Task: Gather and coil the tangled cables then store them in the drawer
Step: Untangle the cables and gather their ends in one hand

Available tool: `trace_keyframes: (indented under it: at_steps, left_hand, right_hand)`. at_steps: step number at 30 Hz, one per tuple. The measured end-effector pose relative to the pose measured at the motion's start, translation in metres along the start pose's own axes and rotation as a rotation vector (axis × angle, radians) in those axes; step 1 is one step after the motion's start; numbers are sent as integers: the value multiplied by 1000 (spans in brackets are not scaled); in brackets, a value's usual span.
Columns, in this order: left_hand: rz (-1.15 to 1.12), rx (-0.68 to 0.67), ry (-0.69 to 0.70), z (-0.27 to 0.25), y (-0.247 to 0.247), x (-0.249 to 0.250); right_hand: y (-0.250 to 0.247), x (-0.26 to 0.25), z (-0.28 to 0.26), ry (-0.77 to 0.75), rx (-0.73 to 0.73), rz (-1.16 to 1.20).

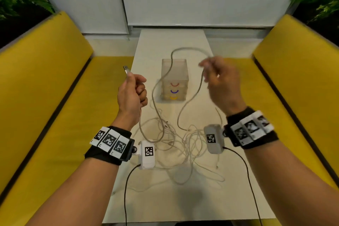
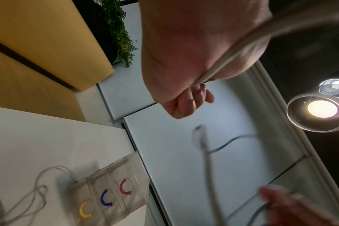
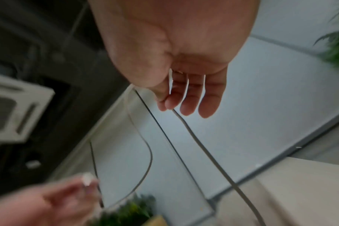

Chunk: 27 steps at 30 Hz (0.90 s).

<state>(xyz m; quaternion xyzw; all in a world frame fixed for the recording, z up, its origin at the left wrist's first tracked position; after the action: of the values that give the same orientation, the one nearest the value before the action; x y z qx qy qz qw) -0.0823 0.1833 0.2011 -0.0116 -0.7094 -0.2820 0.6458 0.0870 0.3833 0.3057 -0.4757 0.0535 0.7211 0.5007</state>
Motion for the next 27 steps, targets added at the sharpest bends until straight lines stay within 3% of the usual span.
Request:
trace_keyframes:
  at_steps: [4,6,7,10,12,14,17,19,23,27]
  left_hand:
    - [-40,-25,28,-3,6,4]
    - [-52,-42,39,-5,9,4]
    - [-65,-53,41,-5,11,2]
    - [-127,-77,13,-8,19,-7]
    - [-181,-95,-22,-10,30,-15]
    - [-247,-104,-37,-11,38,-18]
    - [-312,-112,-54,-11,36,-16]
    - [-292,-116,-57,-12,30,-12]
    - [-344,-78,-43,-4,10,0]
    - [-398,-32,-41,2,-10,9]
  right_hand:
    - [41,106,-36,242,-273,-512]
    - [50,131,-56,375,-400,-597]
    - [52,130,-61,394,-388,-538]
    - [57,76,-59,263,-206,-162]
    - [89,39,-64,224,-333,109]
    - [123,15,-77,283,-496,373]
    - [141,10,-81,392,-562,540]
    - [143,13,-81,370,-609,501]
    - [133,34,-71,140,-616,141]
    - [119,70,-73,93,-623,-69]
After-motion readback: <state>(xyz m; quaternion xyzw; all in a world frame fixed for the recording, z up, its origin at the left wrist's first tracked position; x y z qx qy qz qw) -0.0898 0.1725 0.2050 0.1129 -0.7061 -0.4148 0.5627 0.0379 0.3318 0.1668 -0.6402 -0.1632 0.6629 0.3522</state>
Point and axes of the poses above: each hand's wrist, its own z-axis towards the middle knuckle, its own y-axis out of the palm, x = y × z, the point moved 10 cm from there along z, towards the middle knuckle
